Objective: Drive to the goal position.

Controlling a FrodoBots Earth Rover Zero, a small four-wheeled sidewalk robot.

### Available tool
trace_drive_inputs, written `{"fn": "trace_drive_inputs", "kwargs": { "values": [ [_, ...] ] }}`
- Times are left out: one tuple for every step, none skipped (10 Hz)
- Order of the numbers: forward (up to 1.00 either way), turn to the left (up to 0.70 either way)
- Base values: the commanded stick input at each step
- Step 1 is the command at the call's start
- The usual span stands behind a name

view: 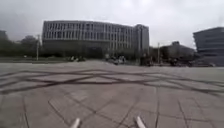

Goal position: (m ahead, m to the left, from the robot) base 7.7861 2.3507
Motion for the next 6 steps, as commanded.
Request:
{"fn": "trace_drive_inputs", "kwargs": {
  "values": [
    [1.00,0.06],
    [1.00,0.06],
    [1.00,0.06],
    [1.00,0.06],
    [1.00,0.06],
    [1.00,0.06]
  ]
}}
